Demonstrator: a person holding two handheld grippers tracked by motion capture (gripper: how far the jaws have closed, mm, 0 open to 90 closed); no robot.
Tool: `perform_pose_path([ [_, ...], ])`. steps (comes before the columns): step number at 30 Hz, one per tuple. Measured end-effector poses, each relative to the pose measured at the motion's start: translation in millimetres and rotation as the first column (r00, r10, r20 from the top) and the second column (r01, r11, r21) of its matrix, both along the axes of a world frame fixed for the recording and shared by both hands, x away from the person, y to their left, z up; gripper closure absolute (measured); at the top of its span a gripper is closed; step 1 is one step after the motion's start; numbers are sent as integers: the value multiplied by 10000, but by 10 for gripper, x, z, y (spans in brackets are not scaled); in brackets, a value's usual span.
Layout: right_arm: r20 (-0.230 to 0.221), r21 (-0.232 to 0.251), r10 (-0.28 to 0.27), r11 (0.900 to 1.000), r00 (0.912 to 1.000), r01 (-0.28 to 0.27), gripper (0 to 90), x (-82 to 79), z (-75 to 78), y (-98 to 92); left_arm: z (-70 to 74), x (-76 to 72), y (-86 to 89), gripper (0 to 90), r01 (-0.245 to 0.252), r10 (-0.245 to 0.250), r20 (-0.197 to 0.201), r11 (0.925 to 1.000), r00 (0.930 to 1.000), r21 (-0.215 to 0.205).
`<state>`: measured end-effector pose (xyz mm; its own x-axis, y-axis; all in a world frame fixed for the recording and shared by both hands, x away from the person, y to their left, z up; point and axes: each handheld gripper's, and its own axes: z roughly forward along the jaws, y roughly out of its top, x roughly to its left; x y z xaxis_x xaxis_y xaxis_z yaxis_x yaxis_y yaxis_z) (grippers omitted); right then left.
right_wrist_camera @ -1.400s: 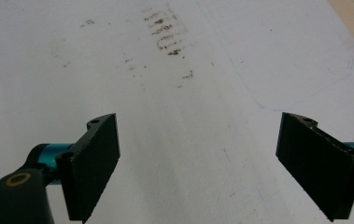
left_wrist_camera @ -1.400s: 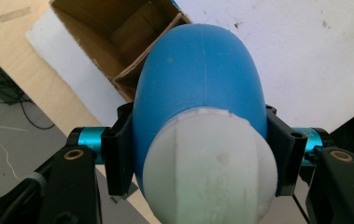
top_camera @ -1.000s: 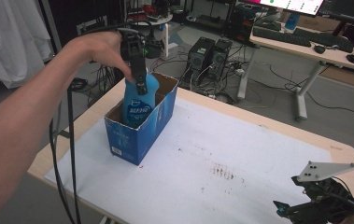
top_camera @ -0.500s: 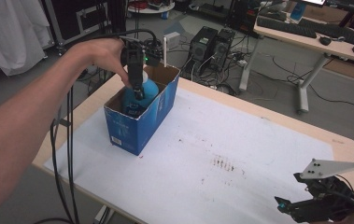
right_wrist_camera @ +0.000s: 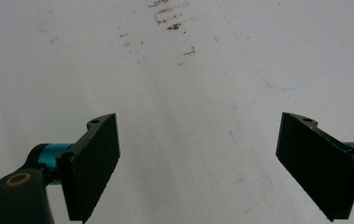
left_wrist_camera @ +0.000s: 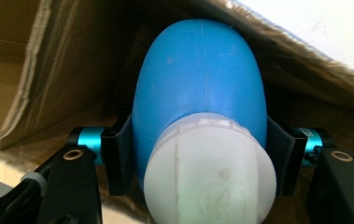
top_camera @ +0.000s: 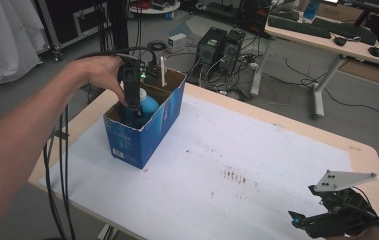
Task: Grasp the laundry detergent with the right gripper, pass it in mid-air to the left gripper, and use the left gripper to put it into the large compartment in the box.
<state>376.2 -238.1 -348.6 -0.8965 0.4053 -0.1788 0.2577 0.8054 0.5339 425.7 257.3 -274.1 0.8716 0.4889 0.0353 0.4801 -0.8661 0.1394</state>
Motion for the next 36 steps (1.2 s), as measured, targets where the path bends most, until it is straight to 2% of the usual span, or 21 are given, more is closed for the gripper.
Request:
perform_pose_path([
  [3, 6, -17, -2, 10000, 10000, 2, 131, -1, -1, -2, -14, -2, 18, 380, -70, 73, 106, 9998, 9999, -205],
  [9, -14, -25, -50, 10000, 10000, 50, 131, -1, -7, -8, -24, -15, 20, 379, 58, -55, 138, 9998, 9999, -167],
  [36, -79, -14, -65, 10000, 9999, 65, 131, -9, -23, 24, -35, 25, 39, 374, 25, -22, 76, 9995, 10000, -311],
])
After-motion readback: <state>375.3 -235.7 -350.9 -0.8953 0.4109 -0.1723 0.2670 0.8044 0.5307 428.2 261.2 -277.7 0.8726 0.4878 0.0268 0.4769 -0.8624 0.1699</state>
